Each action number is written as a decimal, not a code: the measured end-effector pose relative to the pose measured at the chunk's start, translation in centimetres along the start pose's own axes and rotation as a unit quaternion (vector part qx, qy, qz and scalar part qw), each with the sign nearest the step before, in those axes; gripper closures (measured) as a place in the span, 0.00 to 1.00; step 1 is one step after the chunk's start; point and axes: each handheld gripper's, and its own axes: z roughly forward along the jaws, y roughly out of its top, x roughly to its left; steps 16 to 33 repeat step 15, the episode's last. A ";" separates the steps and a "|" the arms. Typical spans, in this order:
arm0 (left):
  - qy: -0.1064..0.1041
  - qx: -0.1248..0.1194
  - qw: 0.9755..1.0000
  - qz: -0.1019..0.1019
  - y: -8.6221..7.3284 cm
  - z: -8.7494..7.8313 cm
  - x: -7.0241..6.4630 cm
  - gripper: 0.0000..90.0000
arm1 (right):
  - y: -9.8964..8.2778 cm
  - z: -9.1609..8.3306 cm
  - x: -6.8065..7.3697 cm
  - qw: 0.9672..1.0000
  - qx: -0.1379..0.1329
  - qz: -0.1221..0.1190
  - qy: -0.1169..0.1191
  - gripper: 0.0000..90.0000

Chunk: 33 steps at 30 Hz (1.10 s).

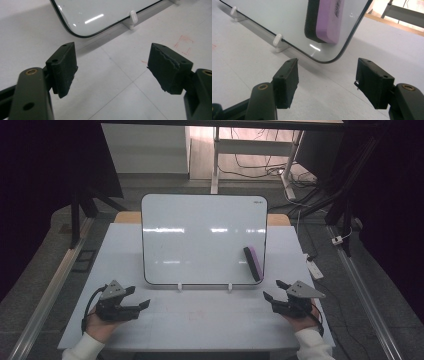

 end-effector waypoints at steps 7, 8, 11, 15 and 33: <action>0.003 0.000 1.000 0.001 0.0 -0.2 0.0 0.27 | -0.1 0.1 0.0 1.000 -0.001 -0.005 0.006 0.38; 0.003 -0.001 1.000 0.001 0.0 -0.2 0.0 0.27 | -0.1 0.1 0.0 1.000 -0.002 -0.005 0.007 0.38; 0.003 -0.001 1.000 0.002 0.0 -0.2 0.0 0.27 | -0.1 0.1 -0.1 1.000 -0.005 -0.006 0.008 0.38; 0.003 -0.001 1.000 0.003 -0.1 -0.2 0.0 0.26 | -0.1 0.1 0.0 1.000 -0.006 -0.005 0.010 0.38; 0.003 -0.001 1.000 0.003 -0.1 -0.2 0.0 0.26 | -0.1 0.1 0.0 1.000 -0.006 -0.005 0.010 0.38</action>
